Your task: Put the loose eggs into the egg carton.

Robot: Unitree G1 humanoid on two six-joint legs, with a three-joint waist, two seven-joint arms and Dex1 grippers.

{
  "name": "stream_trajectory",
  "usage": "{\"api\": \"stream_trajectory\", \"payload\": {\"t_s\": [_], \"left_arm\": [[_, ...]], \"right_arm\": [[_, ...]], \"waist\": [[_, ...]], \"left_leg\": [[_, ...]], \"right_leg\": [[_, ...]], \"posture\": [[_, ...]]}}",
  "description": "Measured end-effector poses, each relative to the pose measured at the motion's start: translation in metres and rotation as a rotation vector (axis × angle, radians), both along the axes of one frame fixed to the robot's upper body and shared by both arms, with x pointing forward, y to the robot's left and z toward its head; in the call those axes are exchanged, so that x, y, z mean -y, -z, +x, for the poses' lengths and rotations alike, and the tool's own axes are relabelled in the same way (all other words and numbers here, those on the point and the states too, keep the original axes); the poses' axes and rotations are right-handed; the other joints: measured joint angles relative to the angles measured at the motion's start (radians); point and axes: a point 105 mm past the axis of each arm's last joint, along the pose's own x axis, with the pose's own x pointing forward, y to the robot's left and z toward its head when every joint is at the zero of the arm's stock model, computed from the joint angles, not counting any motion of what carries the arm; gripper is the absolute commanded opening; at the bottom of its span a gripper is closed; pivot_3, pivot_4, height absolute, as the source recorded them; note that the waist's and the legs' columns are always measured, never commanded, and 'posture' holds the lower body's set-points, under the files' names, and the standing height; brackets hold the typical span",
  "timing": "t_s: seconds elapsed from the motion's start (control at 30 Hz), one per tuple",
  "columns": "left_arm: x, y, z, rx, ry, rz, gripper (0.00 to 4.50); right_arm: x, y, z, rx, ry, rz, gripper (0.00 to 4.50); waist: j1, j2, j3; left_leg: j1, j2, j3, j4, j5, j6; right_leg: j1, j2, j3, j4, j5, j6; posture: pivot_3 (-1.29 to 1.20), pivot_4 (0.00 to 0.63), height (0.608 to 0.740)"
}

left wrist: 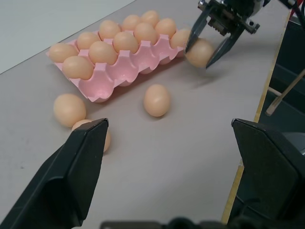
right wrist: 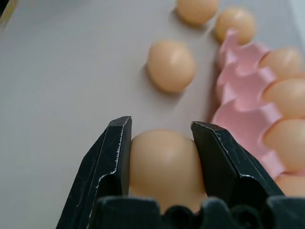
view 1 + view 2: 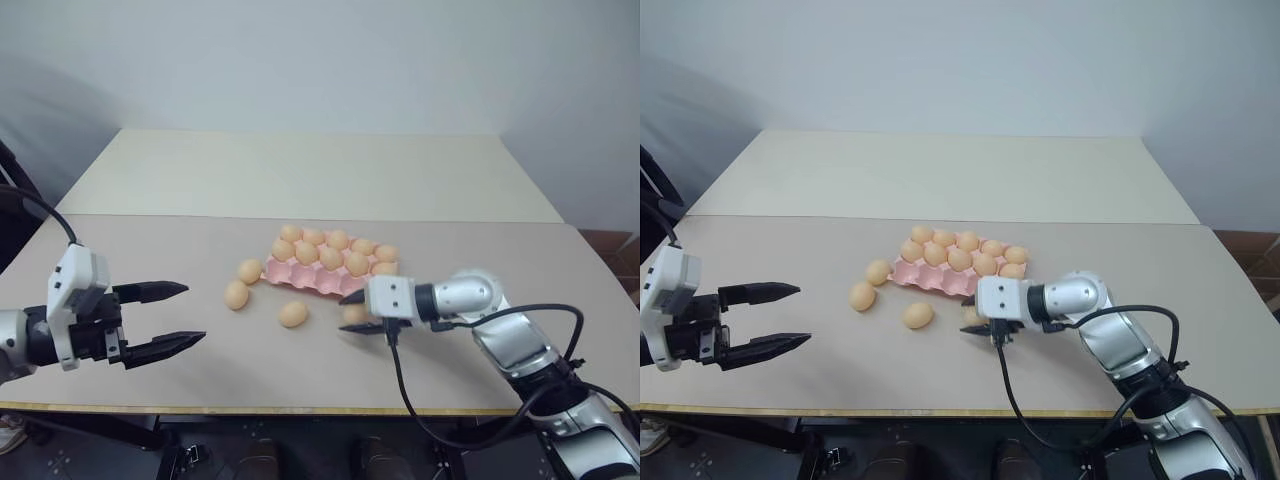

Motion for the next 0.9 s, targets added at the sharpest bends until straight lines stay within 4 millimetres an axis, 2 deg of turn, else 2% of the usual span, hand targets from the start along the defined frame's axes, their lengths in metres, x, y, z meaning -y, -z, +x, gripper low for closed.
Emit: {"api": "stream_trajectory", "payload": {"t_s": [0.07, 0.13, 0.27, 0.37, 0.53, 0.7, 0.8, 0.9], "left_arm": [[0.000, -0.001, 0.001, 0.007, -0.002, 0.005, 4.50], [0.000, -0.002, 0.001, 0.019, 0.001, 0.004, 4.50], [0.000, -0.003, 0.002, 0.031, 0.000, 0.008, 4.50], [0.000, -0.003, 0.003, 0.035, 0.001, 0.009, 4.50], [0.001, -0.003, 0.004, 0.036, 0.003, 0.011, 4.50], [0.001, -0.003, 0.004, 0.047, 0.008, 0.015, 4.50], [-0.002, -0.001, 0.005, 0.047, 0.001, 0.013, 4.50], [-0.006, 0.000, 0.007, 0.041, -0.011, 0.015, 4.50]], "right_arm": [[-0.003, -0.016, 0.005, 0.041, 0.006, 0.036, 2.07], [-0.005, -0.024, 0.012, 0.065, 0.026, 0.055, 2.07], [-0.001, -0.013, 0.032, 0.049, 0.121, 0.058, 2.07], [0.001, -0.006, 0.037, 0.038, 0.147, 0.043, 2.84], [0.003, -0.003, 0.041, 0.055, 0.172, 0.031, 4.47], [0.013, -0.027, 0.027, 0.047, 0.159, 0.109, 4.47], [0.039, -0.038, 0.014, 0.004, 0.178, 0.150, 4.47], [0.063, -0.039, 0.000, -0.062, 0.193, 0.177, 4.47]], "waist": [[0.001, 0.000, 0.000], [0.000, 0.000, 0.000], [0.002, 0.000, 0.000], [0.001, 0.000, 0.000], [-0.001, 0.000, 0.000], [0.004, 0.000, 0.000], [0.009, 0.000, 0.000], [0.007, 0.000, 0.000]], "left_leg": [[0.000, 0.001, 0.000, 0.000, 0.000, 0.000], [0.000, 0.001, 0.000, 0.000, 0.000, 0.000], [0.000, 0.001, 0.000, 0.000, 0.000, 0.000], [-0.001, 0.001, 0.000, 0.000, 0.000, 0.000], [0.000, 0.001, 0.000, 0.000, 0.000, 0.000], [-0.001, 0.001, 0.000, 0.000, 0.000, 0.000], [-0.001, 0.001, 0.000, 0.000, 0.000, 0.000], [-0.001, 0.001, 0.000, 0.000, 0.000, 0.000]], "right_leg": [[0.000, 0.001, 0.000, 0.000, 0.000, 0.000], [0.000, 0.001, 0.000, 0.000, 0.000, 0.000], [0.000, 0.001, 0.000, 0.000, 0.001, 0.000], [0.000, 0.001, 0.000, -0.001, 0.002, 0.003], [0.000, 0.002, 0.000, 0.000, 0.003, 0.003], [0.000, 0.002, 0.000, -0.001, 0.003, 0.003], [0.001, 0.001, 0.000, -0.002, 0.002, 0.003], [0.000, 0.001, 0.000, -0.002, 0.000, -0.001]], "posture": [[0.00, 0.150, 0.740], [0.00, 0.150, 0.740], [0.00, 0.150, 0.740], [0.00, 0.150, 0.740], [0.00, 0.150, 0.740], [0.00, 0.150, 0.740], [0.00, 0.150, 0.740], [0.00, 0.150, 0.740]]}}
